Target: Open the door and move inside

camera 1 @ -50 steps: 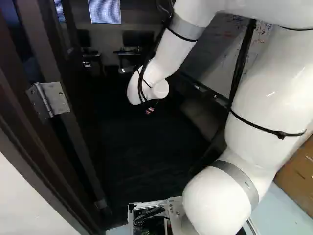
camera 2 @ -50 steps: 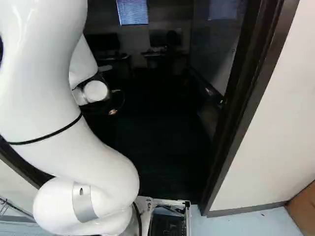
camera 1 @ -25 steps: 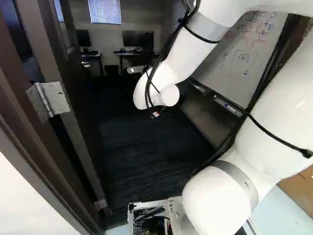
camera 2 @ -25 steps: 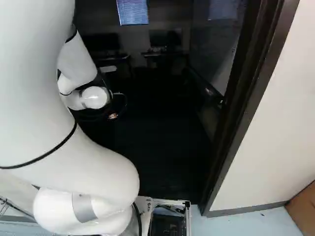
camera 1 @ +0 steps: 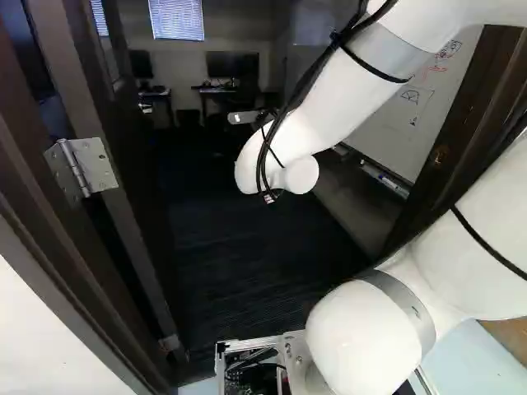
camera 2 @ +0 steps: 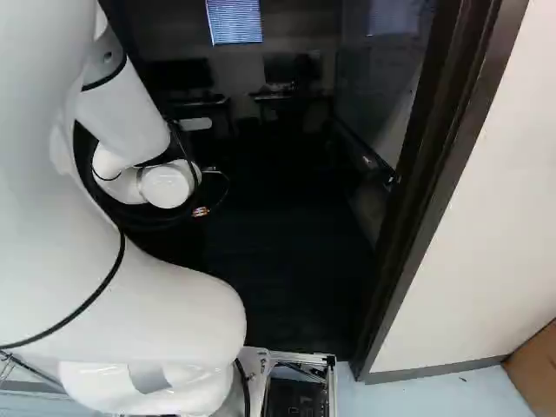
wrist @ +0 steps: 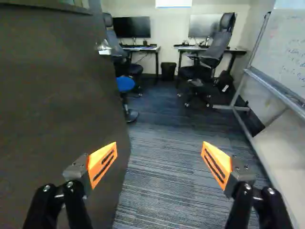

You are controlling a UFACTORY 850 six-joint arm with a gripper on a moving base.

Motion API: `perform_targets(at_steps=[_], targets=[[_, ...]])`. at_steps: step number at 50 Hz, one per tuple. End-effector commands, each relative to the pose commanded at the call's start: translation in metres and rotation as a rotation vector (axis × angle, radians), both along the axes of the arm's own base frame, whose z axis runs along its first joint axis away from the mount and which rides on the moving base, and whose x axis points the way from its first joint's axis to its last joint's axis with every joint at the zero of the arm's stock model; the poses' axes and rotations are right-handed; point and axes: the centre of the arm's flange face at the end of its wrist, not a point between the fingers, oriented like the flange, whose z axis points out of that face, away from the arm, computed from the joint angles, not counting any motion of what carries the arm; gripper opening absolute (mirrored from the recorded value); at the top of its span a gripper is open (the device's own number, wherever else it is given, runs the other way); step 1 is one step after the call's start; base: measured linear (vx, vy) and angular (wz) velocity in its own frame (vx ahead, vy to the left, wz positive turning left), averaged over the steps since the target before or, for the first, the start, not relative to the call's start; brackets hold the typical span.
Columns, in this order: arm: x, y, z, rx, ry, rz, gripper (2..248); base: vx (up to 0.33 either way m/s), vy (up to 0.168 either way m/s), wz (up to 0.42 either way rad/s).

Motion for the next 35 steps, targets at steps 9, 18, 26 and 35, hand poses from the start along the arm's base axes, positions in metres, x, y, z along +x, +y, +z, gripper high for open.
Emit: perform_targets(at_steps=[9,18,26,35], targets=[[-0.001,-0.003,-0.002,-0.001,0.001,-0.007,247,0.000,0.000,0.000],[-0.002,-0.010,-0.006,-0.003,0.002,-0.022,247,0.000,0.000,0.000],[-0.005,-0.019,-0.011,-0.005,0.005,-0.042,247,0.000,0.000,0.000],[-0.009,-0.032,-0.018,-0.008,0.008,-0.073,247,0.000,0.000,0.000]])
